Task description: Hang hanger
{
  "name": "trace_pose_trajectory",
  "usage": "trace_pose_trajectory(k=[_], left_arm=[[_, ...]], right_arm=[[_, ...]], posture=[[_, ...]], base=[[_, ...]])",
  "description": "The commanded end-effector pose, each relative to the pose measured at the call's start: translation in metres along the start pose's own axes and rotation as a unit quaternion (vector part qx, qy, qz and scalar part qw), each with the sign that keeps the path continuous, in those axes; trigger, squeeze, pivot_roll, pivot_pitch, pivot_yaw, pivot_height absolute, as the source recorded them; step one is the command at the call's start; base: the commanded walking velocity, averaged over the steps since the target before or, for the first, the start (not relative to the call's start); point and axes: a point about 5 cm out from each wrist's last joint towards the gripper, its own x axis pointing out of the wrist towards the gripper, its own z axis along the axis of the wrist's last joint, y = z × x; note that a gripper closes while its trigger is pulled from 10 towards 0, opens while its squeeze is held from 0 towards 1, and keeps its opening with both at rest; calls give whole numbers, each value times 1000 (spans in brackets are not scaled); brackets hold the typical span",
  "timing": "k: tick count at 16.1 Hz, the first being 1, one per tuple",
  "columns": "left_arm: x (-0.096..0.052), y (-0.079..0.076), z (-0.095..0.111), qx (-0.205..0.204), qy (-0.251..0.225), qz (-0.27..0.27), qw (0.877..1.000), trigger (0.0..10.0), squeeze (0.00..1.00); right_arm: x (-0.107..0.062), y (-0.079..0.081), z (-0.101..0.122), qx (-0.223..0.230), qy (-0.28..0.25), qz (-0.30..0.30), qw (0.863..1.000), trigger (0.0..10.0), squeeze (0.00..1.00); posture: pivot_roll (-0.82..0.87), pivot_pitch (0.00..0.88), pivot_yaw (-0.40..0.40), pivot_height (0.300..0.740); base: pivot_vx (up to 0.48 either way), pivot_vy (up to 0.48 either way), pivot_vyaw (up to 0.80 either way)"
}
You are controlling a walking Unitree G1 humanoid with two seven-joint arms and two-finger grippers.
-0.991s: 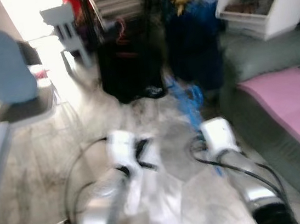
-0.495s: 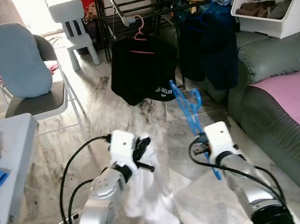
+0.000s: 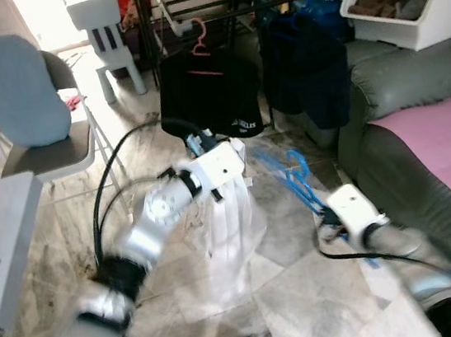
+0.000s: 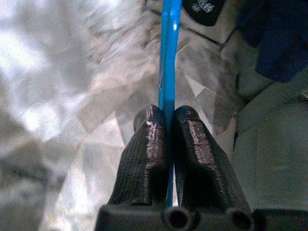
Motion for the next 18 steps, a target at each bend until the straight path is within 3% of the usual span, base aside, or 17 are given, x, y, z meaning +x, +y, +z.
trace_pose_trajectory(k=[1, 6, 8, 11, 14, 18], left_arm=[[0, 5, -12, 52, 31, -13, 998, 10000, 0], [-4, 11, -35, 90, 84, -29, 992, 10000, 0], [-6, 11, -43, 90, 101, -25, 990, 10000, 0], [-8, 9, -48, 91, 110, -23, 990, 10000, 0], [-8, 5, -49, 66, 109, -24, 992, 10000, 0], [-8, 7, -51, 70, 114, -12, 991, 10000, 0]], right_arm=[[-7, -8, 12, -38, -11, 36, 999, 10000, 0], [-37, -32, 12, -84, 7, 116, 990, 10000, 0], [-54, -39, 19, -100, 2, 180, 979, 10000, 0], [-64, -36, 24, -104, 1, 245, 964, 10000, 0], [-66, -32, 28, -99, -1, 268, 958, 10000, 0], [-71, -25, 29, -101, 3, 302, 948, 10000, 0]], posture=[[-147, 0, 66, 740], [-165, 0, 86, 740], [-166, 0, 75, 740], [-161, 0, 67, 740], [-160, 0, 64, 740], [-161, 0, 64, 740]], base=[[0, 0, 0], [0, 0, 0], [0, 0, 0], [0, 0, 0], [0, 0, 0], [0, 0, 0]])
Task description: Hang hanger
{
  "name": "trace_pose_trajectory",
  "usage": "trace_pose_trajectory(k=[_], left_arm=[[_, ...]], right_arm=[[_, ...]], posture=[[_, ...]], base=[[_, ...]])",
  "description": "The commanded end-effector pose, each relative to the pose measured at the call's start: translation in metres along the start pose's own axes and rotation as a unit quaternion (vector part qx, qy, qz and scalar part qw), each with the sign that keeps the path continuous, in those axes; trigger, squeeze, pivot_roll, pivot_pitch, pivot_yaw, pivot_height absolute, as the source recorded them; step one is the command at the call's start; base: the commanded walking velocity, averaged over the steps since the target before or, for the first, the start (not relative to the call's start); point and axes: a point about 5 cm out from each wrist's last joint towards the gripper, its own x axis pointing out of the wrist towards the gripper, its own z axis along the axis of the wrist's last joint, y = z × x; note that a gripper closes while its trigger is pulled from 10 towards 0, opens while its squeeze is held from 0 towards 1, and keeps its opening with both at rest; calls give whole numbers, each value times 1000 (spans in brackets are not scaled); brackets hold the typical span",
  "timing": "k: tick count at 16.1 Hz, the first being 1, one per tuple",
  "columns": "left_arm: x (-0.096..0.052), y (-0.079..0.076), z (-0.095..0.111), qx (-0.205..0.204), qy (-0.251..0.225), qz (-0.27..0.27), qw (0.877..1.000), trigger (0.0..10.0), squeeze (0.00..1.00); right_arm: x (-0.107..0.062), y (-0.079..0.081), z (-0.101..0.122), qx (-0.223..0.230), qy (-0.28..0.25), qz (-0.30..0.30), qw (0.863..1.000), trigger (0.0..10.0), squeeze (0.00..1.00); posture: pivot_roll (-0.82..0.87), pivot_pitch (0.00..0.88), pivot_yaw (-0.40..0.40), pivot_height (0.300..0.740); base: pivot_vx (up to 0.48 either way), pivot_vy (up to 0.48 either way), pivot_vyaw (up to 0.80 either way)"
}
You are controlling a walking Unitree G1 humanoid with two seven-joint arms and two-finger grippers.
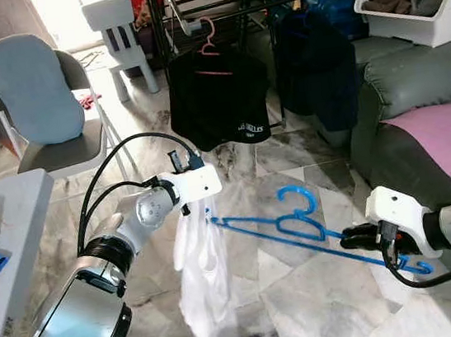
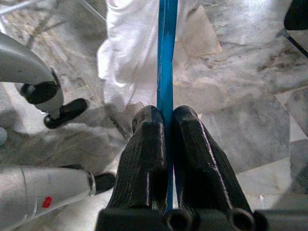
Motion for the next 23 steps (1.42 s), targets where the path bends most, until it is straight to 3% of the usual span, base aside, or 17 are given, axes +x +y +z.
trace_pose_trajectory(k=[1, 5, 9, 14, 18, 23], left_arm=[[1, 12, 2, 10, 2, 18, 1000, 10000, 0], [2, 13, 5, -14, -5, 27, 1000, 10000, 0], [0, 13, 8, -17, -29, 8, 999, 10000, 0], [-4, 15, 2, -17, -29, 7, 999, 10000, 0], [-6, 6, -9, -3, 8, -5, 1000, 10000, 0], [-5, -6, -9, -5, 6, -35, 999, 10000, 0]], right_arm=[[-4, 1, 6, -10, -5, 14, 1000, 10000, 0], [-4, -1, 13, -23, -8, 1, 1000, 10000, 0], [3, -10, 13, -34, -6, -48, 998, 10000, 0], [4, -11, 11, -49, 8, -51, 997, 10000, 0], [4, -8, 19, -55, -8, -34, 998, 10000, 0], [5, -11, 26, -70, -13, -43, 997, 10000, 0]], posture=[[-162, 0, 65, 740], [-163, 0, 69, 740], [-156, 0, 71, 740], [-147, 0, 69, 740], [-145, 0, 71, 740], [-149, 0, 74, 740]], base=[[0, 0, 0], [0, 0, 0], [0, 0, 0], [0, 0, 0], [0, 0, 0], [0, 0, 0]])
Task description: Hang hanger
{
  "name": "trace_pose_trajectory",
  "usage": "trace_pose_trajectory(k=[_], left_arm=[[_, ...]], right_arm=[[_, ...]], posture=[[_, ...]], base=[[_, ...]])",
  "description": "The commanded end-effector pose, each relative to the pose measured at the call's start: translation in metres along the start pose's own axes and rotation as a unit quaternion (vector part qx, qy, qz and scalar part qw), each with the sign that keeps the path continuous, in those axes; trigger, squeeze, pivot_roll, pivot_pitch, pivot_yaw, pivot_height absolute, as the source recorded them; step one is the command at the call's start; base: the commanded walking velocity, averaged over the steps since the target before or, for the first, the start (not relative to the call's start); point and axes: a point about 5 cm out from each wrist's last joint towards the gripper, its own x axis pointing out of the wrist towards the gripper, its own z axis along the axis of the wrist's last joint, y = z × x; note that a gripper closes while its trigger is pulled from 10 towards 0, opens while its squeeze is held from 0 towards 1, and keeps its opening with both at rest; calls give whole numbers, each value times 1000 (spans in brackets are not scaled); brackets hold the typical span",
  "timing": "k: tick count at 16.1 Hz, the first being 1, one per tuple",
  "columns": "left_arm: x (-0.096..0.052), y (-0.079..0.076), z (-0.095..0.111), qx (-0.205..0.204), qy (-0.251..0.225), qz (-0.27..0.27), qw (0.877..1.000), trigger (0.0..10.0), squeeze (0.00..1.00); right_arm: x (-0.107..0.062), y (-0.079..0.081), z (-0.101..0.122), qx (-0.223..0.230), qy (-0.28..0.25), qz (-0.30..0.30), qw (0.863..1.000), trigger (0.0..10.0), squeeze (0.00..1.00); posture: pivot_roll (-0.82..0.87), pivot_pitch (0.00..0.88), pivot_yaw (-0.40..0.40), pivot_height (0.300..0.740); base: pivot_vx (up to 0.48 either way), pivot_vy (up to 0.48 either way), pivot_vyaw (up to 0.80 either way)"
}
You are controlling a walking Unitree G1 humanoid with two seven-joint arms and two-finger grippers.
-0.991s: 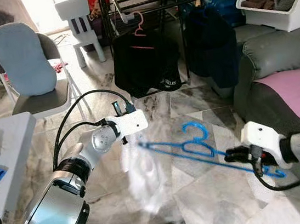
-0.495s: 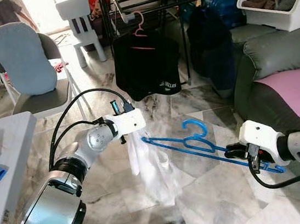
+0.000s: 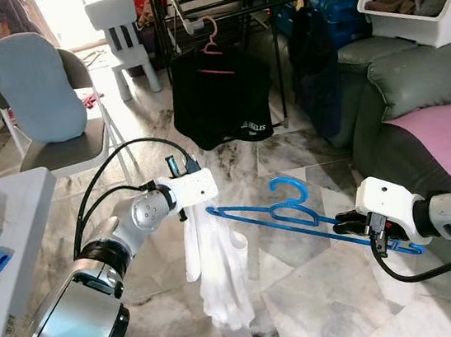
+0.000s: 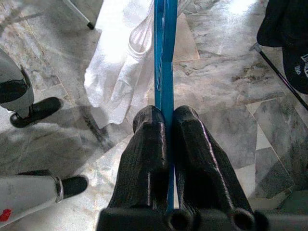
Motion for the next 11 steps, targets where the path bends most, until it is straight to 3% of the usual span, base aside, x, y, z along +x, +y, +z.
trace_pose_trajectory(k=[1, 7, 11], left_arm=[[-1, -1, -2, 9, 5, -10, 1000, 10000, 0], [0, -23, -7, 6, 24, -57, 998, 10000, 0], [1, -20, -4, -8, 14, -53, 998, 10000, 0]], right_arm=[[1, -2, 12, -20, -20, -3, 1000, 10000, 0], [-3, -12, 37, -54, -56, -28, 997, 10000, 0], [-1, -14, 36, -61, -49, -34, 996, 10000, 0]], posture=[[-149, 0, 74, 740], [-153, 0, 76, 740], [-151, 0, 77, 740]], base=[[0, 0, 0], [0, 0, 0], [0, 0, 0]])
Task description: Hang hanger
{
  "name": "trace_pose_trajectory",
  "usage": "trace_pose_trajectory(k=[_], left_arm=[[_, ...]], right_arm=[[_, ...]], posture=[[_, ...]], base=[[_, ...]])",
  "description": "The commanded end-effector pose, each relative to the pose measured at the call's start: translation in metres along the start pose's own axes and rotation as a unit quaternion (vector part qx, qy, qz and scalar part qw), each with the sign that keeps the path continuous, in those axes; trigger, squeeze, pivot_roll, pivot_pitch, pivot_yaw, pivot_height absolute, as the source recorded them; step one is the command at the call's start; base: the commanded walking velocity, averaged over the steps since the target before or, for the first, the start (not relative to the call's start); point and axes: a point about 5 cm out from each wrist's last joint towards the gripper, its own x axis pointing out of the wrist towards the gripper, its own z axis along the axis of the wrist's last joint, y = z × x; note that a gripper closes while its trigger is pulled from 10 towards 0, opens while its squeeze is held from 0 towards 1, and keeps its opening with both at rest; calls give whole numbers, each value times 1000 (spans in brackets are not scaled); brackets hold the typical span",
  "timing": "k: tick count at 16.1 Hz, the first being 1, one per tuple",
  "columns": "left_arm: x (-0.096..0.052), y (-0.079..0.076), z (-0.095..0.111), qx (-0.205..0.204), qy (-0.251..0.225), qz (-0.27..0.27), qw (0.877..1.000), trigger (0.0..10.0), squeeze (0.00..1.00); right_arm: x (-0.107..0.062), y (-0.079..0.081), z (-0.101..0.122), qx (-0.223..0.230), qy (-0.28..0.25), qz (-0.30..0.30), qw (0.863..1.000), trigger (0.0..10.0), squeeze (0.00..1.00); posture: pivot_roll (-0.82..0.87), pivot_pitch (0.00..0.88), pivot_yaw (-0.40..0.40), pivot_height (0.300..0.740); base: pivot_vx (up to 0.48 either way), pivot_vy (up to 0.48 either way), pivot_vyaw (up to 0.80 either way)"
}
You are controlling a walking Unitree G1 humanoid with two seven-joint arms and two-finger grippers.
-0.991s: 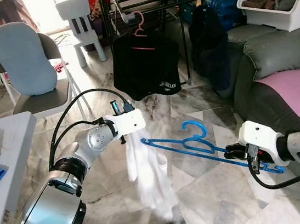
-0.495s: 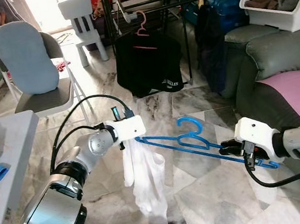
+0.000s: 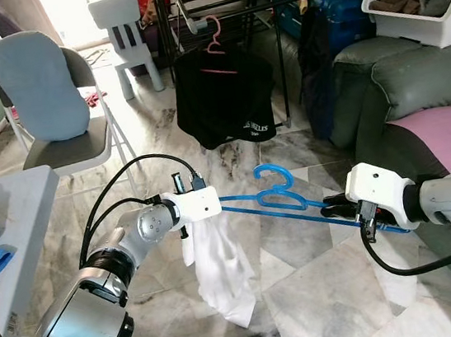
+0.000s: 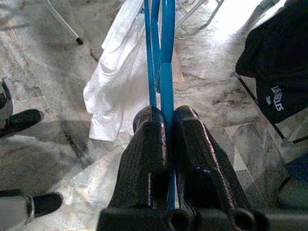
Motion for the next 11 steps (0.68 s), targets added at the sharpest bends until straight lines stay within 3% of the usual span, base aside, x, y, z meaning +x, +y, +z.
trace_pose_trajectory(k=[1, 4, 7, 9, 11], left_arm=[[-1, 5, 3, -17, -11, -2, 1000, 10000, 0], [-3, 8, -2, -22, 1, -10, 1000, 10000, 0], [-8, 16, -15, -28, 40, 21, 999, 10000, 0], [-9, 25, -14, -37, 37, 53, 997, 10000, 0], [-9, 24, -12, -37, 34, 43, 998, 10000, 0]], right_arm=[[2, -3, 6, -16, -8, -9, 1000, 10000, 0], [2, -1, 4, -14, -2, -1, 1000, 10000, 0], [-2, 2, -4, -7, 20, 17, 1000, 10000, 0], [-2, 12, -17, -5, 53, 50, 997, 10000, 0], [2, 14, -21, 5, 57, 50, 997, 10000, 0]], posture=[[-151, 0, 77, 740], [-143, 0, 75, 740], [-145, 0, 76, 740], [-143, 0, 76, 740], [-139, 0, 76, 740]], base=[[0, 0, 0], [0, 0, 0], [0, 0, 0], [0, 0, 0], [0, 0, 0]])
